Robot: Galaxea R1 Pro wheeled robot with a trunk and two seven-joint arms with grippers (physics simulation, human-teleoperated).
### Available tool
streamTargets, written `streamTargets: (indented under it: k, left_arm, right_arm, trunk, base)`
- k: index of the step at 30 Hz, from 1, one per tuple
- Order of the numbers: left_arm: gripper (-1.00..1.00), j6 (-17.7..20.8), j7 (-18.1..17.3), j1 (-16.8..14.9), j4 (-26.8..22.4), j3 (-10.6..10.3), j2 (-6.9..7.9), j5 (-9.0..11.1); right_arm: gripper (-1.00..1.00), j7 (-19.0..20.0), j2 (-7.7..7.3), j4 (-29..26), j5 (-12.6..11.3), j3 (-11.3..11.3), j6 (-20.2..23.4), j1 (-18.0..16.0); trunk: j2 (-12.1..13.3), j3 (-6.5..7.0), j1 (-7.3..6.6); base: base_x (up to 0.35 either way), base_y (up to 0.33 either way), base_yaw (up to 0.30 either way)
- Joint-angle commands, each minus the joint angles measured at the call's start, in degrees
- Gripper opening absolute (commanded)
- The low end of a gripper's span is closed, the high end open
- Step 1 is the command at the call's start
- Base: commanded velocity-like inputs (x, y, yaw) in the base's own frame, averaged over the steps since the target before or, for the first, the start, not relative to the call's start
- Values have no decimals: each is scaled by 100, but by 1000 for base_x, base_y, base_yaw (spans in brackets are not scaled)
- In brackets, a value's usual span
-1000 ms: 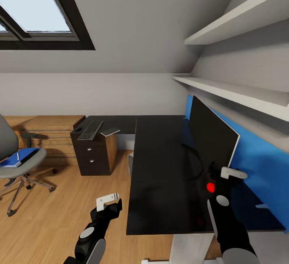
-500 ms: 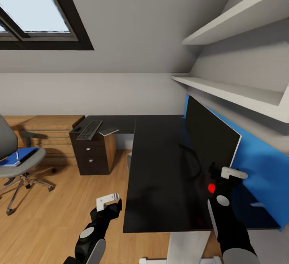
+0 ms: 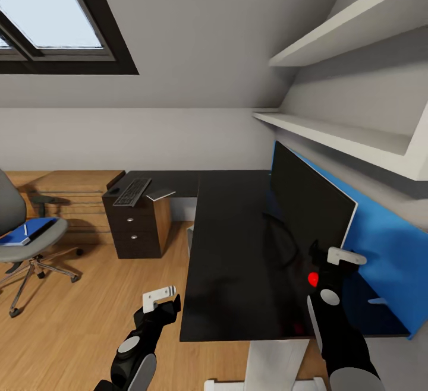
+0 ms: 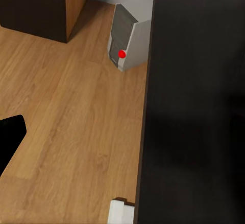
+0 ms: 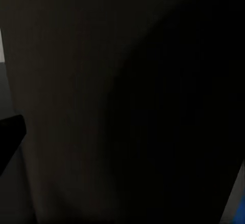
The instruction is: In the bedroom, organize the workspace by keeping the computer under the desk, ensuring the monitor is on the desk, placing the keyboard on the desk next to the monitor, placing the mouse on the desk next to the keyboard, moving the folder from the swivel chair onto the desk next to the mouse, stacking the notebook on top of the folder with the pen on top of the notebook, and positioning the swivel chair next to the desk.
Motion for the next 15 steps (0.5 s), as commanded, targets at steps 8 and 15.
streamTargets:
  k: [8,15]
  left_arm:
    - [100,14,48,-5,-7,-8,2,46]
    - [100,14,48,-5,-8,-8,2,52]
  right_arm:
    - [100,-8,6,3,45,-12,-10,-6]
    - [100,0,6,3,45,-12,-10,-6]
  trunk:
    - [-4,-7,0]
    - [-4,-7,0]
  base:
    - [-7,0,0]
    - [-226,0,0]
